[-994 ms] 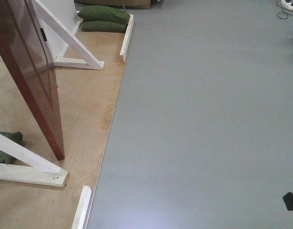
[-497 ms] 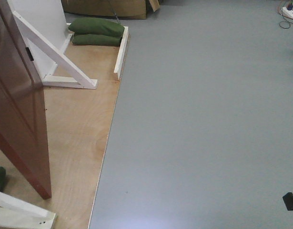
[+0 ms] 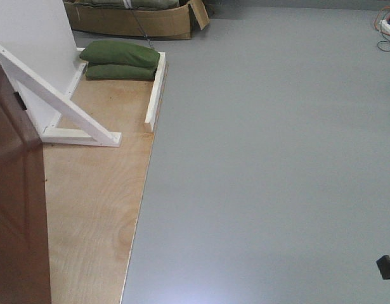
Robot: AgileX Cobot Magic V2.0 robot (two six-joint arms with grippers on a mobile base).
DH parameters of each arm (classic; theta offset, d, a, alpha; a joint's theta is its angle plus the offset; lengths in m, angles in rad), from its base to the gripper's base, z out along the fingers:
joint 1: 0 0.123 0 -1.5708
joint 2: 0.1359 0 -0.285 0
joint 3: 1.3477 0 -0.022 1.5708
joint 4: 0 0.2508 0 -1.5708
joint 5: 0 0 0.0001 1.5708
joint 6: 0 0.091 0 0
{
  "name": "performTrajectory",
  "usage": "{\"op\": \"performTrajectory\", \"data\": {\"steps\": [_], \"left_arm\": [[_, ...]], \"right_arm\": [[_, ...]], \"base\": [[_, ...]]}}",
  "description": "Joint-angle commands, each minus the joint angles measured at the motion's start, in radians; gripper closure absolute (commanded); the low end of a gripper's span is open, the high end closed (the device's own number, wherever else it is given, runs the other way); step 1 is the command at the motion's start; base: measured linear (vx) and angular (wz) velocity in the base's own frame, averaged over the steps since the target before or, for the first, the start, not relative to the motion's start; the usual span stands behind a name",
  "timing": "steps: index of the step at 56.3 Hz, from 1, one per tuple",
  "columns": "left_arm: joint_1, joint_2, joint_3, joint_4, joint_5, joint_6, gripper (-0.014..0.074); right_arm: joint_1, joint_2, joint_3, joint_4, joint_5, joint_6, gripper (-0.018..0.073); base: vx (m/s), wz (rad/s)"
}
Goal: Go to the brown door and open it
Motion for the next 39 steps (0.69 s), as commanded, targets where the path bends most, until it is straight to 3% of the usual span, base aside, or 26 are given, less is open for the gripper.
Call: {"op": "performTrajectory", "data": {"steps": [1,18,39], "left_arm": [[0.001,-0.014,-0.017,0.000,-0.088,-0.009,0.0600],[0.001,-0.014,-0.017,0.000,-0.088,-0.009,0.0600],[0.001,-0.014,-0.017,0.000,-0.088,-0.009,0.0600]], "right_arm": [[-0.005,-0.012,0.005,-0.007,-0.081,-0.005,0.0559],[-0.005,-0.012,0.005,-0.007,-0.081,-0.005,0.0559],[-0.005,-0.012,0.005,-0.007,-0.081,-0.005,0.0559]], "base": [[0.33,-0.04],[0.27,-0.07],[0.08,-0.02]]}}
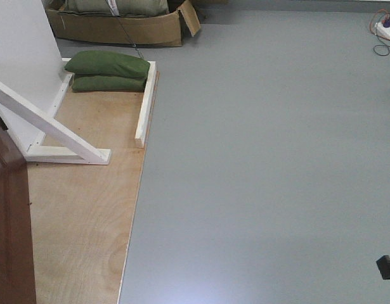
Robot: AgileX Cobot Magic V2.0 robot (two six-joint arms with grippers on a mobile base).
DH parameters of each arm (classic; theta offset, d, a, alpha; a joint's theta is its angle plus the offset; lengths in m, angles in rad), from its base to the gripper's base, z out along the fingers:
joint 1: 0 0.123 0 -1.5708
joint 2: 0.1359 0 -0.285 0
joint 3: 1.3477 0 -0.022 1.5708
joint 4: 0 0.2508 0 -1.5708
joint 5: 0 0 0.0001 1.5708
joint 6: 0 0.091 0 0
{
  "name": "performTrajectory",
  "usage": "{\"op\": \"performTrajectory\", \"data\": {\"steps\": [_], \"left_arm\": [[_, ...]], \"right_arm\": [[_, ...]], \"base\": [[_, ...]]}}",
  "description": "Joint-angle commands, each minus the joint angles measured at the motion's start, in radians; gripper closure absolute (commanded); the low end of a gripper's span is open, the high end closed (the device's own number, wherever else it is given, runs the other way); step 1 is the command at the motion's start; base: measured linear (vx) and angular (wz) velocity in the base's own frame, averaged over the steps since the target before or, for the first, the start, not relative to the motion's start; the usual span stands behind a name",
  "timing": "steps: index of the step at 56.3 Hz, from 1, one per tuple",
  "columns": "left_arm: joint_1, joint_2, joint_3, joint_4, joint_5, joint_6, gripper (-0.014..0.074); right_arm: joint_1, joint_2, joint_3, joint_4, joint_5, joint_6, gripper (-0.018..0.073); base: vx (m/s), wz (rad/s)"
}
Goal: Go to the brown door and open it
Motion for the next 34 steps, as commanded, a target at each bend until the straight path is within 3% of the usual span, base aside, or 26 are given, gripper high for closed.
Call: {"op": "performTrajectory", "data": {"steps": [1,34], "left_arm": [[0.001,-0.014,-0.017,0.000,-0.088,-0.009,0.0600],[0.001,-0.014,-0.017,0.001,-0.088,-0.004,0.0600]], "right_arm": [[-0.005,-0.012,0.005,-0.007,-0.081,-0.005,0.0559],[-0.005,-0.012,0.005,-0.007,-0.081,-0.005,0.0559]], "base": [[0.02,-0.01],[0.00,0.00]]}}
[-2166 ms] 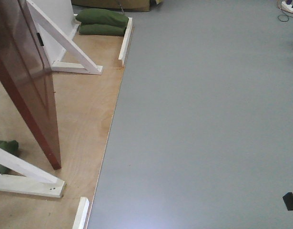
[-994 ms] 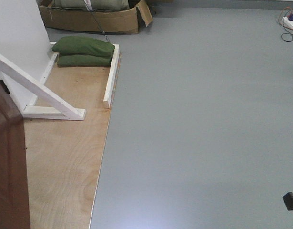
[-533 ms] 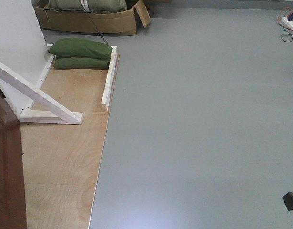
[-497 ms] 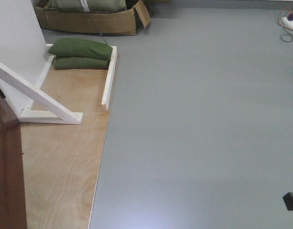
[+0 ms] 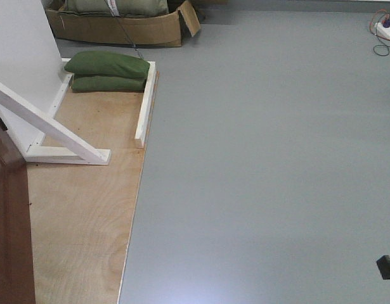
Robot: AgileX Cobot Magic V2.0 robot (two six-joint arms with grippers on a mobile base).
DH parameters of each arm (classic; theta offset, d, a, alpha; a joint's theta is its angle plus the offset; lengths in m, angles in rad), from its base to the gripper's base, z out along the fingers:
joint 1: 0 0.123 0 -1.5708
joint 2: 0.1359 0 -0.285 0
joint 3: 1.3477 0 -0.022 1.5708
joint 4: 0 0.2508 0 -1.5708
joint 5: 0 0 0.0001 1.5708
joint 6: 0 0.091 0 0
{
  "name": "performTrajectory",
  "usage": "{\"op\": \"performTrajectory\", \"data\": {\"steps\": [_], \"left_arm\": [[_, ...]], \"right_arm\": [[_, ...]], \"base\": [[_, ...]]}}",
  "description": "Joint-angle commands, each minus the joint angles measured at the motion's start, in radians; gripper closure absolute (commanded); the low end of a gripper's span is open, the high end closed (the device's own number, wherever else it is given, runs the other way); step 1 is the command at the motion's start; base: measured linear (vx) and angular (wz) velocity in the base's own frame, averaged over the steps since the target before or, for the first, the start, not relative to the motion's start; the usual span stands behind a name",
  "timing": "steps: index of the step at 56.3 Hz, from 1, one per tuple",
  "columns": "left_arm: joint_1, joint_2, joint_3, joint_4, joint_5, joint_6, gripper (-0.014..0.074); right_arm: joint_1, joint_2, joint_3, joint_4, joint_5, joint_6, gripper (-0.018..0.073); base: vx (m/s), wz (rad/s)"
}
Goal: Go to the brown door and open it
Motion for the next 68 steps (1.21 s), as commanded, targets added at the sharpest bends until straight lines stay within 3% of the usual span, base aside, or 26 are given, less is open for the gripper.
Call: {"op": "performTrajectory", "data": {"steps": [1,12,21,29,40,54,62,68], "left_arm": [[0.001,-0.014,-0.017,0.001,-0.088,-0.001,0.0600],[0.001,0.010,-0.049,0.001,-0.157,0.001,0.0600],[0.001,0.083,-0.103,0.001,-0.321,0.005,0.0600],[0.001,0.137,-0.144,0.001,-0.495,0.060,0.0600],[0.002,0.159,-0.221,0.000,-0.660,0.257,0.0600],[0.029,0.186,-0.328,0.000,-0.705,0.534,0.0600],[0.031,0.188,-0.345,-0.008,-0.802,0.652,0.0600],[0.031,0.188,-0.345,-0.071,-0.916,0.704,0.0600]], "right_arm": [[-0.005,-0.012,0.005,-0.007,-0.081,-0.005,0.0559],[-0.005,-0.012,0.005,-0.007,-0.081,-0.005,0.0559],[-0.005,-0.012,0.005,-0.007,-0.081,-0.005,0.0559],[-0.005,-0.012,0.005,-0.007,-0.081,-0.005,0.0559],[-0.005,-0.012,0.005,-0.007,-0.081,-0.005,0.0559],[-0.005,-0.012,0.005,-0.007,-0.081,-0.005,0.0559],[-0.005,-0.012,0.005,-0.007,-0.081,-0.005,0.0559],[-0.005,-0.012,0.005,-0.007,-0.081,-0.005,0.0559]], "base": [[0.00,0.00],[0.00,0.00],[0.00,0.00],[0.00,0.00],[0.00,0.00],[0.00,0.00],[0.00,0.00],[0.00,0.00]]}}
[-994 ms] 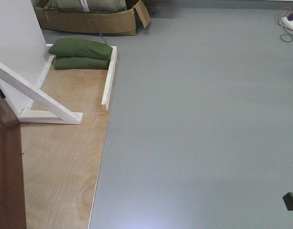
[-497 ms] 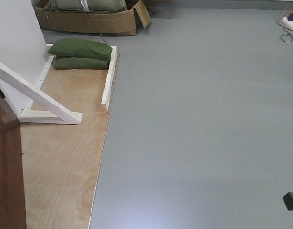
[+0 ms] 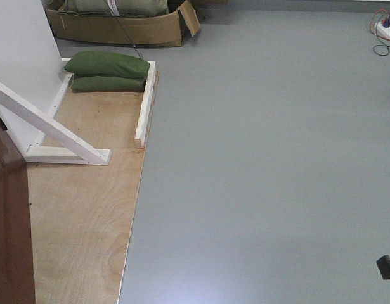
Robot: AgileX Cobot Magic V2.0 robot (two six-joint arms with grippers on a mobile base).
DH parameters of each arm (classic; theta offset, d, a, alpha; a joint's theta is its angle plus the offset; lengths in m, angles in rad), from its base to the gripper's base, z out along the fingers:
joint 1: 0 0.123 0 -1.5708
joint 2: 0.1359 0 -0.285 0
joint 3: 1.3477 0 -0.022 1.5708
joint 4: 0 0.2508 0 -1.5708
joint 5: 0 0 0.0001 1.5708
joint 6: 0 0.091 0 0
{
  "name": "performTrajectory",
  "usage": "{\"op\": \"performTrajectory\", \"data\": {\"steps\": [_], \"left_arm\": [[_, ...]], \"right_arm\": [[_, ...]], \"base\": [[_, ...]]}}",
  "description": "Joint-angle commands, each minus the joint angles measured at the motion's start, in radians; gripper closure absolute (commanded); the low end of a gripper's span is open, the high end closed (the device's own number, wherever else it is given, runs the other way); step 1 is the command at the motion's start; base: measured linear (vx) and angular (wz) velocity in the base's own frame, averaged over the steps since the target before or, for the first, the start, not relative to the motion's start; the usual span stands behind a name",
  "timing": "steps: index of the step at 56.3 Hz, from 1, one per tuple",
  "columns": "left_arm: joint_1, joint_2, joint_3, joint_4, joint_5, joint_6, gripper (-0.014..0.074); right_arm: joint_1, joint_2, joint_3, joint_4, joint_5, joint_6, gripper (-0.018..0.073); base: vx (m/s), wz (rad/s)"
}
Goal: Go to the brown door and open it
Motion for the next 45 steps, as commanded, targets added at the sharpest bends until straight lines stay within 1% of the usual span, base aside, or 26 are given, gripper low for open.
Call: {"op": "performTrajectory", "data": {"steps": [1,13,19,25,37,45], "left_arm": [[0.002,0.018,-0.034,-0.068,-0.156,0.041,0.0600],[0.002,0.018,-0.034,-0.264,-0.426,0.043,0.0600],[0.002,0.018,-0.034,-0.346,-0.519,0.043,0.0600],[0.002,0.018,-0.034,-0.420,-0.553,0.043,0.0600],[0.002,0.017,-0.034,-0.593,-0.537,0.043,0.0600],[0.002,0.017,-0.034,-0.677,-0.542,0.043,0.0600]], "right_arm": [[-0.005,-0.012,0.005,-0.007,-0.081,-0.005,0.0559],[-0.005,-0.012,0.005,-0.007,-0.081,-0.005,0.0559],[-0.005,-0.012,0.005,-0.007,-0.081,-0.005,0.0559],[-0.005,-0.012,0.005,-0.007,-0.081,-0.005,0.0559],[-0.005,-0.012,0.005,-0.007,-0.081,-0.005,0.0559],[-0.005,-0.012,0.005,-0.007,-0.081,-0.005,0.0559]], "base": [[0.00,0.00],[0.00,0.00],[0.00,0.00],[0.00,0.00],[0.00,0.00],[0.00,0.00]]}}
